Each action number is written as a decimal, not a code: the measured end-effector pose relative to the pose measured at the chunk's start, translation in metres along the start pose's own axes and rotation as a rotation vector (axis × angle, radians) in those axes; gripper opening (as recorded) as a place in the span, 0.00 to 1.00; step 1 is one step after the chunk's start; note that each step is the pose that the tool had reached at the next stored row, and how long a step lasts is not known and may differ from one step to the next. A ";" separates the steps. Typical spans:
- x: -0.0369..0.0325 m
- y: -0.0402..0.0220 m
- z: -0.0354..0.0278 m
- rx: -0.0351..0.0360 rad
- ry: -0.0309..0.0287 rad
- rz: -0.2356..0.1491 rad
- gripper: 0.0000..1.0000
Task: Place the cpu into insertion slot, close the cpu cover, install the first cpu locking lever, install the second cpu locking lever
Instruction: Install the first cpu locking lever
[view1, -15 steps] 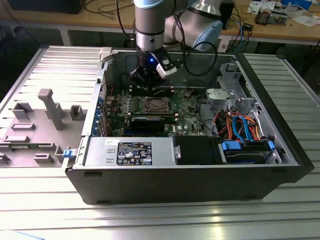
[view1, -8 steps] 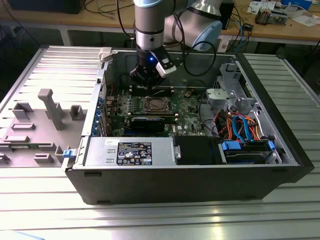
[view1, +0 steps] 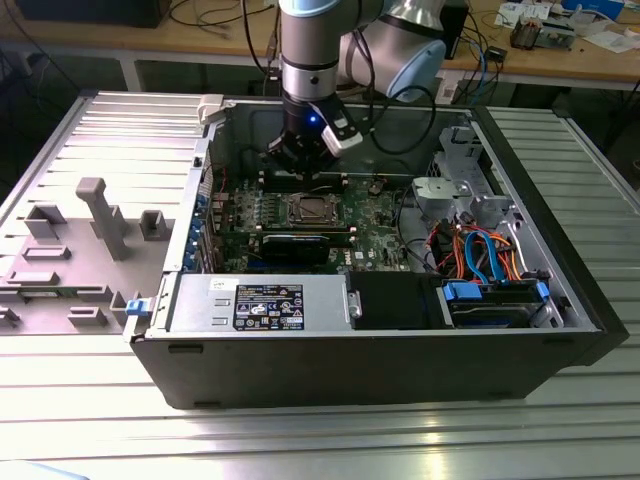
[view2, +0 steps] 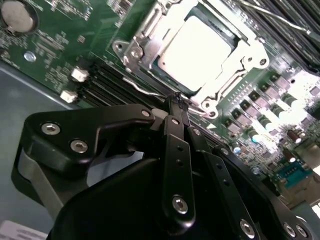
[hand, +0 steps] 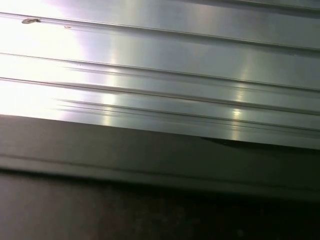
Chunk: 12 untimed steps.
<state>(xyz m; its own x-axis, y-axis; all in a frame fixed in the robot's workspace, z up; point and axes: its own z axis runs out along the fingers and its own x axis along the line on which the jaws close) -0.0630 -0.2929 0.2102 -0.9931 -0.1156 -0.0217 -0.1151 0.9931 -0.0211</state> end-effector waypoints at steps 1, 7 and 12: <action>-0.0020 -0.0004 0.0003 0.0000 0.0004 0.000 0.11; -0.0115 -0.0016 0.0022 -0.0002 0.0018 0.000 0.11; -0.0190 -0.0025 0.0046 -0.0002 0.0031 0.000 0.11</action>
<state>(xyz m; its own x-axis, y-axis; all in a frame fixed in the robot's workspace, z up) -0.0437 -0.2932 0.2061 -0.9931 -0.1155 -0.0186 -0.1151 0.9931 -0.0209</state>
